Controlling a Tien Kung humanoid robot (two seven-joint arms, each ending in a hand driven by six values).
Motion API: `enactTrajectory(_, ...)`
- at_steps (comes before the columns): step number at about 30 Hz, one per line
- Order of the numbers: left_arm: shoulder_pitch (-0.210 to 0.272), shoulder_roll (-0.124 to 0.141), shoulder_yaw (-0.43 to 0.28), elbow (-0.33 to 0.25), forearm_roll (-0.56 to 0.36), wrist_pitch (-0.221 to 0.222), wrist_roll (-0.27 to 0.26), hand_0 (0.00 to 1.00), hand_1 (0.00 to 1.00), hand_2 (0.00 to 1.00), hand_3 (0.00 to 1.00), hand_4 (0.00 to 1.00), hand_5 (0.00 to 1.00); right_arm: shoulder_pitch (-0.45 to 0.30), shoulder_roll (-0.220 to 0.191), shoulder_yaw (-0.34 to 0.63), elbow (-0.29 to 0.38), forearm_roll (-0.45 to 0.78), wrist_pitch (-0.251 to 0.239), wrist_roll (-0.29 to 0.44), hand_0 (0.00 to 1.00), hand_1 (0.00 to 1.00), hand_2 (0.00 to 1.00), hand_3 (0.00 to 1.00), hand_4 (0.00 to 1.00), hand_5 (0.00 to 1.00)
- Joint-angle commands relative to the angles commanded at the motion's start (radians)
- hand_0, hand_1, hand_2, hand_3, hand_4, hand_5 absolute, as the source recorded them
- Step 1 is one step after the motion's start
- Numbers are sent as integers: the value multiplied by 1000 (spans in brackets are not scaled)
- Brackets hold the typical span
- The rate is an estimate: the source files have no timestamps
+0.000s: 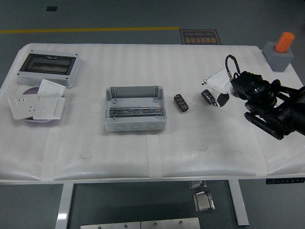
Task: Pick up the battery,place it into the box
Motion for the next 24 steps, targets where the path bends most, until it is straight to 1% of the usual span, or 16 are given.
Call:
enactTrajectory(13, -9, -2, 39, 0, -29, 1, -12, 491, 587, 409, 525, 501, 248, -13, 16, 12, -22, 24, -18, 6, 780, 718, 853, 905, 787, 296)
enactTrajectory(21, -10, -3, 39, 0, -25, 1, -12, 492, 587, 409, 526, 501, 249, -22, 29, 19, -33, 23, -23, 9, 780, 709, 846, 894, 771, 303)
enactTrajectory(22, -10, -3, 38, 0, -24, 1, -12, 491, 587, 409, 526, 499, 250, -23, 29, 20, -34, 21, -23, 10, 778, 706, 844, 887, 749, 303)
enactTrajectory(24, -10, -3, 35, 0, -20, 1, -12, 491, 587, 409, 526, 499, 250, -26, 29, 22, -37, 19, -24, 11, 778, 706, 844, 887, 749, 303)
